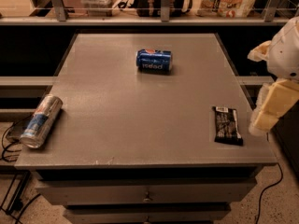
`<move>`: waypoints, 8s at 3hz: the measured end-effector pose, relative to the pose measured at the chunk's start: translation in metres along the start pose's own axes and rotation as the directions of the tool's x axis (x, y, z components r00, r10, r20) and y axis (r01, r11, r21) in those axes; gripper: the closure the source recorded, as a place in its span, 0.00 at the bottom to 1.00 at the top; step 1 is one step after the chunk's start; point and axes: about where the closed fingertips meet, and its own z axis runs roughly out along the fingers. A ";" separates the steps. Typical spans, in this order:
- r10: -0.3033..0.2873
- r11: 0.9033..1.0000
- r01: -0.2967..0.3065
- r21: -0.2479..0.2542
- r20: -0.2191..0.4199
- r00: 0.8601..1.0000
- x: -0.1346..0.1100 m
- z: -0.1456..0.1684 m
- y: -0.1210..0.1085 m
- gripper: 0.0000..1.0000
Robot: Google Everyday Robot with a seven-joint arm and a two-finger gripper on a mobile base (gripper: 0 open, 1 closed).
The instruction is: Move rxbar chocolate near redbull can
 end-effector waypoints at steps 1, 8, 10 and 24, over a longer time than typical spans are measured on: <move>0.005 0.998 -0.002 -0.060 0.049 0.999 -0.002 0.031 0.003 0.00; 0.138 0.988 -0.131 -0.085 0.073 0.988 0.036 0.127 -0.013 0.65; 0.137 0.988 -0.130 -0.085 0.073 0.988 0.035 0.123 -0.014 1.00; -0.033 0.921 0.275 -0.274 0.652 0.758 -0.343 0.188 0.068 0.36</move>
Offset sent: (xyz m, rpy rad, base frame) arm 0.0188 0.0296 -0.0857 0.1521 0.0833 0.0450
